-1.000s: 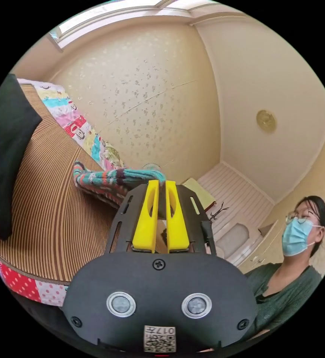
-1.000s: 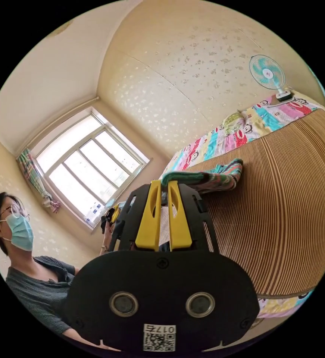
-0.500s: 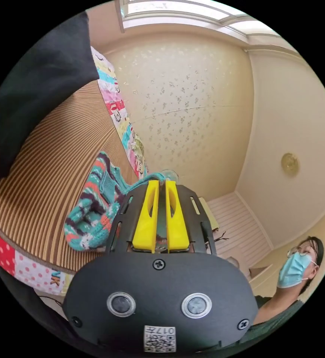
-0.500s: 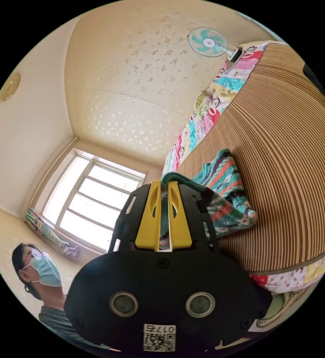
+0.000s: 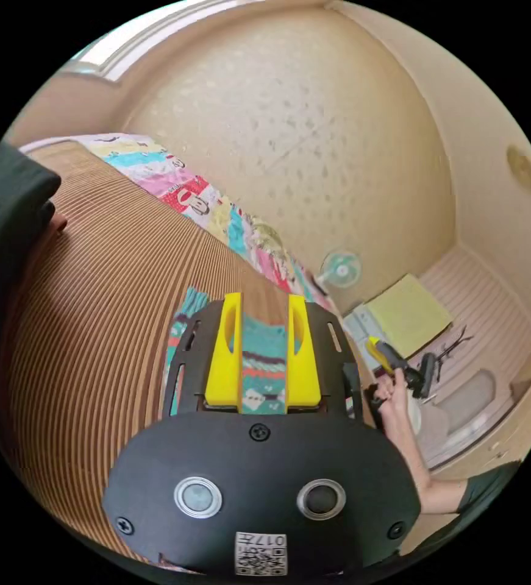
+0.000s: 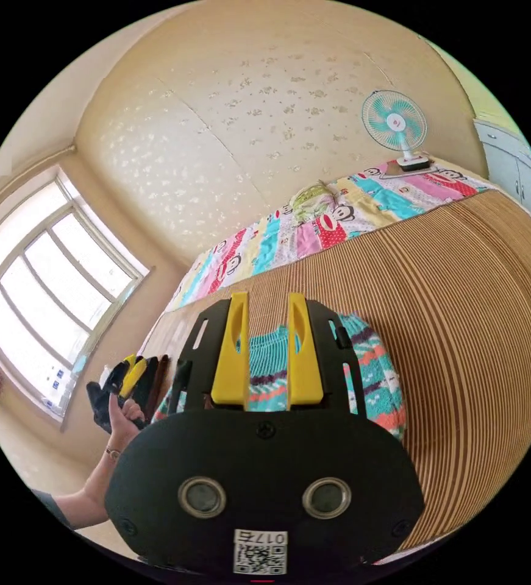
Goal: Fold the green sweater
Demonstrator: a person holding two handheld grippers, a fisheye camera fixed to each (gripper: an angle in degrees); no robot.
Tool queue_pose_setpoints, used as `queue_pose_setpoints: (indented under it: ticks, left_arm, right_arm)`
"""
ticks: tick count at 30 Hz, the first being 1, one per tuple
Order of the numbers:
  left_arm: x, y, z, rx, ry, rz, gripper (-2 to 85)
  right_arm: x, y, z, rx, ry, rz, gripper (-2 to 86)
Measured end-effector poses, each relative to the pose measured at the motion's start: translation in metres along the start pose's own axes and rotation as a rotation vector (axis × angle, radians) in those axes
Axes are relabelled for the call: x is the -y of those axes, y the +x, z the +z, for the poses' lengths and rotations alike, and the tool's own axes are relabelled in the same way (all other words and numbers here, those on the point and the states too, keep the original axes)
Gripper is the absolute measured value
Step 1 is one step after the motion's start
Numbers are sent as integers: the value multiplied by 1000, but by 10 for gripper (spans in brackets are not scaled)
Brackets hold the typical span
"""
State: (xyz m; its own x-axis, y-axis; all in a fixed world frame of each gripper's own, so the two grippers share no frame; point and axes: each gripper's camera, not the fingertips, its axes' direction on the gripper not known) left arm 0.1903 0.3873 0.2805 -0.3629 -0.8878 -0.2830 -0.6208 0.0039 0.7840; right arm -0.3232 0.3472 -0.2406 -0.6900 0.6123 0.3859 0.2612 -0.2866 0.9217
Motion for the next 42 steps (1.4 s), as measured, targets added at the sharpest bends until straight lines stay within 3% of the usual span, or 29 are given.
queue_pose_setpoints:
  ticks: [2, 5, 6, 8, 10, 13, 15, 17, 21, 25, 27, 34, 36, 37, 42]
  left_arm:
    - [-19, 8, 30, 126, -140, 78, 109]
    - [-51, -16, 84, 460, -387, 119, 72]
    - [-62, -18, 81, 441, -337, 203, 51]
    - [-66, -18, 72, 484, -297, 176, 26]
    - [-68, -18, 57, 500, -255, 132, 13]
    - [-92, -19, 8, 348, -90, 83, 19]
    - [-122, -35, -26, 281, -39, -80, 115]
    - [-151, -51, -44, 208, 0, -217, 159]
    - [-196, -75, -72, 80, 133, -443, 159]
    - [-208, -72, -78, 138, 125, -486, 156]
    - [-217, -84, -66, 47, 93, -558, 151]
    - [-212, -116, -34, 44, 59, -603, 95]
    - [-207, -131, -35, -130, 80, -618, 72]
    - [-204, -131, -37, -178, 94, -598, 70]
    - [-157, -70, -87, -159, 184, -210, 65]
  right_arm:
    - [-26, -14, 24, -121, -42, -83, 57]
    - [-66, -1, 103, -437, -260, -159, 22]
    - [-89, 21, 144, -604, -406, -183, 16]
    - [-113, 21, 140, -606, -251, -236, 10]
    - [-100, 14, 152, -651, -346, -208, 7]
    - [-81, 9, 127, -510, -274, -142, 5]
    - [-76, 7, 105, -373, -205, -138, 5]
    - [-71, 11, 90, -243, -175, -92, 4]
    - [-63, 22, 86, -20, -201, 22, 5]
    - [-57, -13, 103, 90, -284, -109, 5]
    - [-54, -33, 118, 88, -334, -186, 5]
    - [-66, -66, 250, 69, -703, -329, 4]
    - [-82, -68, 298, -1, -884, -366, 4]
    - [-84, -71, 308, -24, -868, -367, 3]
    - [-77, -119, 330, 83, -986, -431, 2]
